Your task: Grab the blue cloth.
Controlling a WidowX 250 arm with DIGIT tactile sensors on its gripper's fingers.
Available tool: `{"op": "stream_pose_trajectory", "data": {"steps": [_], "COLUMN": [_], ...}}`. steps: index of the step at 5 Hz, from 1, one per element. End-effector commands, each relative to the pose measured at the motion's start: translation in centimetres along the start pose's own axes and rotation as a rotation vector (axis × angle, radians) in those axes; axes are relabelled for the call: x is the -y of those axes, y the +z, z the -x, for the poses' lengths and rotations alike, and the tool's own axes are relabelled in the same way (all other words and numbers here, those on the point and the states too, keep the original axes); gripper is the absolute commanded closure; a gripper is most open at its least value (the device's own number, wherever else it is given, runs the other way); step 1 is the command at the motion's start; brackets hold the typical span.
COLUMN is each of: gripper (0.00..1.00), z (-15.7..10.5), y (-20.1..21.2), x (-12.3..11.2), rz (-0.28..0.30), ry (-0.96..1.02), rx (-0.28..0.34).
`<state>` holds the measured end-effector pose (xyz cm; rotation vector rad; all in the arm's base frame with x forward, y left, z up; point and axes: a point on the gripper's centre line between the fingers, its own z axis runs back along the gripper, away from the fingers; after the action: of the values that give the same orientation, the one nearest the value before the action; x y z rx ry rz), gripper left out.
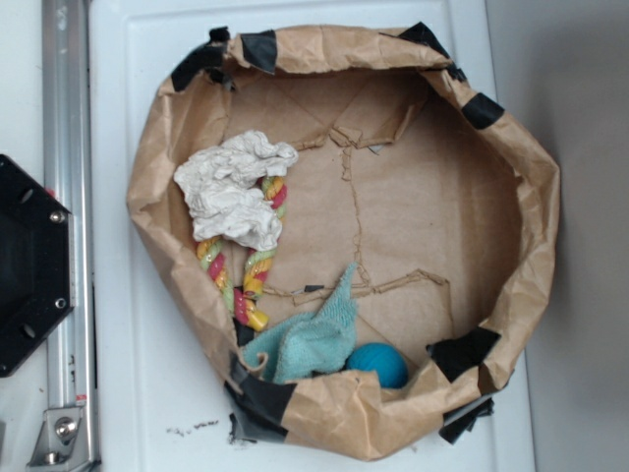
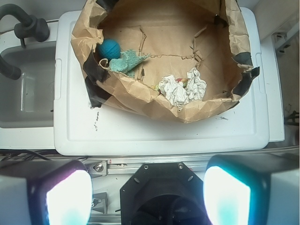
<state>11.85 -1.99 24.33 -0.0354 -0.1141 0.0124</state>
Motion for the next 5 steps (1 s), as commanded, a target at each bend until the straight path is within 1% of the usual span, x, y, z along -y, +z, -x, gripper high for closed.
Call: {"op": "stream_pose_trajectory", "data": {"steps": [1,2,3,4,5], "gripper": [0.00,0.00,0.00,0.00,0.00], "z": [0.0,-4.5,-8.0,-10.9,-13.6], "y": [0.0,-4.3,-7.8,-10.5,-13.8], "x": [0.0,-1.9,-3.0,-2.7,-1.1], "rz": [0.000,-0.070,-0.090,-0.038,0.092], "ry": [0.000,0.051,0.086,0.131,0.156], "rx": [0.000,0.004,0.018,-0.002,-0.092]}}
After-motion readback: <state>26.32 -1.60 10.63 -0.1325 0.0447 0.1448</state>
